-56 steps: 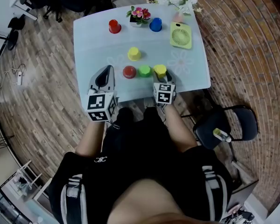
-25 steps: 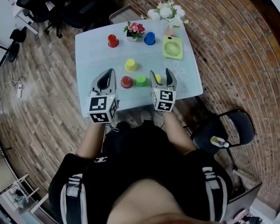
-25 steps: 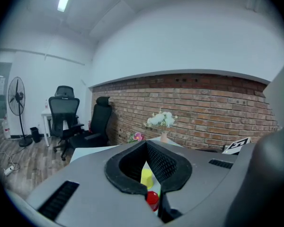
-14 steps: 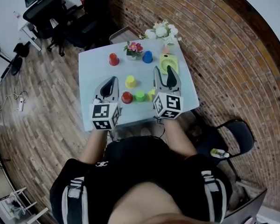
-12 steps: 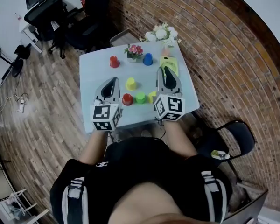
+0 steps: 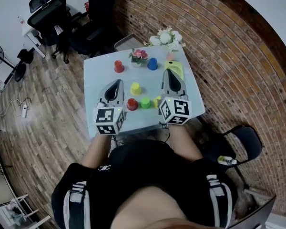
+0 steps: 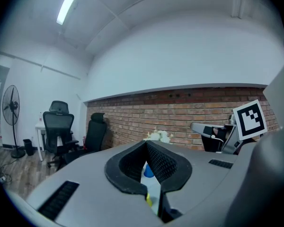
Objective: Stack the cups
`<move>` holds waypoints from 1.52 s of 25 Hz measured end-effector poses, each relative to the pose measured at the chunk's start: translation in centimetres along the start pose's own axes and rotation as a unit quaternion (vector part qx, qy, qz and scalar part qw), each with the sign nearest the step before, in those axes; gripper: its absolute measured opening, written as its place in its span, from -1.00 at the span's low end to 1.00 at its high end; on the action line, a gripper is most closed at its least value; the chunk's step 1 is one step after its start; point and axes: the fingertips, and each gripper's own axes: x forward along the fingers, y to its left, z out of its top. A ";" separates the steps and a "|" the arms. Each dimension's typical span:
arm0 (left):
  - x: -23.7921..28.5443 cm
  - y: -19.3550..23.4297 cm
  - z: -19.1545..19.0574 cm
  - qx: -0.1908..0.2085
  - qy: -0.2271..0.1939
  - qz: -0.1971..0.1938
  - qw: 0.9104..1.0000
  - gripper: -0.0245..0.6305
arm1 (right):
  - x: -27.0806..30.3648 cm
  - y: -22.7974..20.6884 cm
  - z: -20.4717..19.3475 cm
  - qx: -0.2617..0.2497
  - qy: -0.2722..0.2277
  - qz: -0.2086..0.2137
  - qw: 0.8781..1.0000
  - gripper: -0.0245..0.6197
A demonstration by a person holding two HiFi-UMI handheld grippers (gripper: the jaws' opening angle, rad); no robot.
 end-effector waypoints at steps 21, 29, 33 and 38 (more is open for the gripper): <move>0.8 1.7 -1.9 -0.008 0.024 0.065 0.998 -0.92 | 5.4 0.3 -4.4 -0.080 0.098 0.421 0.898 0.55; 0.7 2.2 -3.7 -0.026 0.042 0.138 0.989 -0.92 | 9.6 0.9 -8.8 -0.112 0.150 0.497 0.847 0.55; 0.2 2.2 -5.0 -0.037 0.055 0.177 0.982 -0.92 | 11.0 1.6 -12.1 -0.148 0.179 0.540 0.809 0.55; -1.3 2.7 -6.5 -0.049 0.067 0.224 0.971 -0.92 | 10.8 3.4 -17.3 -0.215 0.230 0.597 0.738 0.54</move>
